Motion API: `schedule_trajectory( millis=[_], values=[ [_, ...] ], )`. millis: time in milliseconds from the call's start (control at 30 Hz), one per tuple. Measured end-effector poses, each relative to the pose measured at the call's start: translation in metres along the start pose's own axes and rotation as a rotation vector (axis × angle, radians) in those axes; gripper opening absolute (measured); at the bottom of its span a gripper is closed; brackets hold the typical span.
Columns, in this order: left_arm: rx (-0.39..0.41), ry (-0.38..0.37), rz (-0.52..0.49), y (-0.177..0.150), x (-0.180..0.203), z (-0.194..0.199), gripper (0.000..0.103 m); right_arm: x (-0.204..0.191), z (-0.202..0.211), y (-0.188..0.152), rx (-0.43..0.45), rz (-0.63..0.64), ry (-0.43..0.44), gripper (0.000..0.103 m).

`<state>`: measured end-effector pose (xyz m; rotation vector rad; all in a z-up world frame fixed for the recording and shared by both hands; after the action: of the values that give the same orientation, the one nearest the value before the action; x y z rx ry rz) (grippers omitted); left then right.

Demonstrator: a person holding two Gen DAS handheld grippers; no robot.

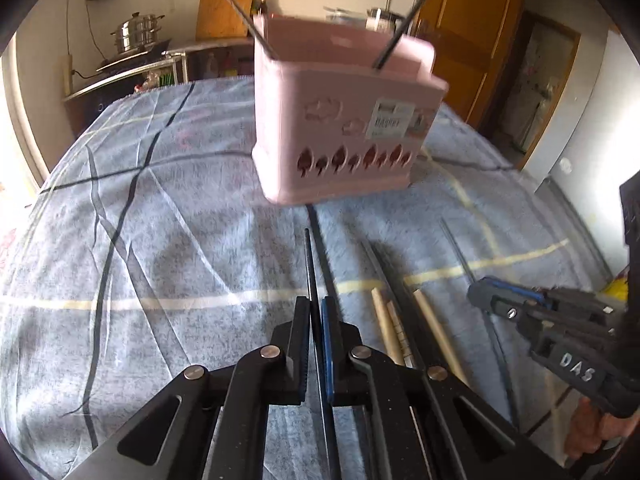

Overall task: Organize utensils
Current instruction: 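Close the left tool on a black chopstick while the right tool grasps another black chopstick, then lift both chopsticks over the pink basket and open both tools to drop them in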

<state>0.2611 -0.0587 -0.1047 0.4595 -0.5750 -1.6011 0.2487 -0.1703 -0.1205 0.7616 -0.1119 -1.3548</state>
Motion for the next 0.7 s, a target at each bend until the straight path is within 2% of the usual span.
schedule_trajectory(
  millis=[367,533,600,700],
  values=[
    [0.108,-0.070,0.011,0.029,0.002,0.053,0.005,-0.024,0.046,0.022,0.103,0.035,0.052,0.006],
    [0.148,-0.073,0.005,0.042,0.002,0.073,0.005,-0.031,0.066,0.037,0.152,0.059,0.059,0.006],
    [0.143,-0.069,0.008,0.041,0.000,0.073,0.005,-0.028,0.063,0.038,0.144,0.066,0.046,0.006],
    [0.108,-0.068,0.020,0.034,-0.004,0.061,0.005,-0.019,0.041,0.029,0.075,0.038,0.043,0.006]
  ],
)
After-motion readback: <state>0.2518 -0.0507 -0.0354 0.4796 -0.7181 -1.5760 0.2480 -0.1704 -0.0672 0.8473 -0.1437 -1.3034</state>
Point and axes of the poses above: each gripper's, at about its wrist camera, not at the fingertips, and z roughly against the way its jaws point, x to its right, y to its top, the point moved 10 cm from there along -z, roughly the way its jaws point, and after that the axes turned 8 degrees about y, right-handed, at the moved point
